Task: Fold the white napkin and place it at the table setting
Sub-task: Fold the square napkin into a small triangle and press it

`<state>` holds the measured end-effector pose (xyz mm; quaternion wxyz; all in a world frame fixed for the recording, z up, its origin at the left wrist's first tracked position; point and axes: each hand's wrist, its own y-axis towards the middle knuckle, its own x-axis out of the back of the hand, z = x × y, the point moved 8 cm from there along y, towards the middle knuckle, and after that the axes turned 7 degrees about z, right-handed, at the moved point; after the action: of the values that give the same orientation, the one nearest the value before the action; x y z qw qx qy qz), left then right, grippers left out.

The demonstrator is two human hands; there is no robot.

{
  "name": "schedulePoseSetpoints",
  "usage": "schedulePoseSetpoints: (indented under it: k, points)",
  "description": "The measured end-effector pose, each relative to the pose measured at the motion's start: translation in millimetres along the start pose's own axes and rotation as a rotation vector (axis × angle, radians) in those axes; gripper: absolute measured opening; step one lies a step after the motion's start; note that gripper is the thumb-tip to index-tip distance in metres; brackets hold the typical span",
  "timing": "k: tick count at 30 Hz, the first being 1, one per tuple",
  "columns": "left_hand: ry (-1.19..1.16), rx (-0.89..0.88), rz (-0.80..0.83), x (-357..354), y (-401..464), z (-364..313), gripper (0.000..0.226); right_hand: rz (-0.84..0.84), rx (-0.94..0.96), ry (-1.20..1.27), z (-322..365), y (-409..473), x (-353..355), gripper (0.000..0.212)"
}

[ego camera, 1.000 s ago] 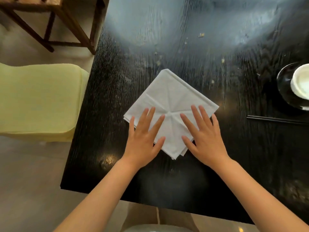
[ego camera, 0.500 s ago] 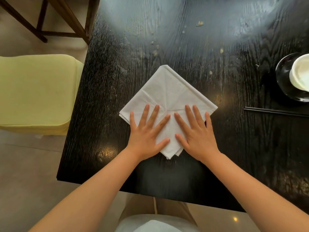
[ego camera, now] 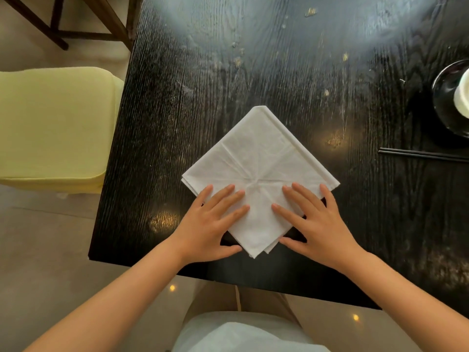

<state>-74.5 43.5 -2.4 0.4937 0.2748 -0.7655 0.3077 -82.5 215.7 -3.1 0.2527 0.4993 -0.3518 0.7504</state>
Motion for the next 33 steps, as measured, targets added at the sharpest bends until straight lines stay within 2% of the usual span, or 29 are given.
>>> schedulePoseSetpoints:
  k: [6, 15, 18, 22, 28, 33]
  points:
    - [0.044, -0.088, -0.069, 12, 8, -6, 0.057, -0.165, 0.206, -0.046, 9, 4, 13, 0.044]
    - [-0.001, -0.105, -0.194, 26, 15, -11, 0.025, -0.235, 0.201, -0.01, 12, 7, 23, 0.029]
    - [-0.014, -0.129, -0.204, 30, 13, -6, 0.022, -0.27, 0.207, 0.0, 12, 9, 27, 0.019]
    - [0.001, -0.102, -0.187, 34, 8, 7, 0.019, -0.254, 0.182, 0.03, -4, 11, 27, 0.028]
    - [-0.028, -0.154, -0.211, 30, -6, 7, 0.012, -0.259, 0.235, 0.055, -7, 1, 27, 0.01]
    - [-0.067, -0.175, -0.2, 25, -22, -1, 0.013, -0.283, 0.266, 0.062, 2, -17, 23, 0.012]
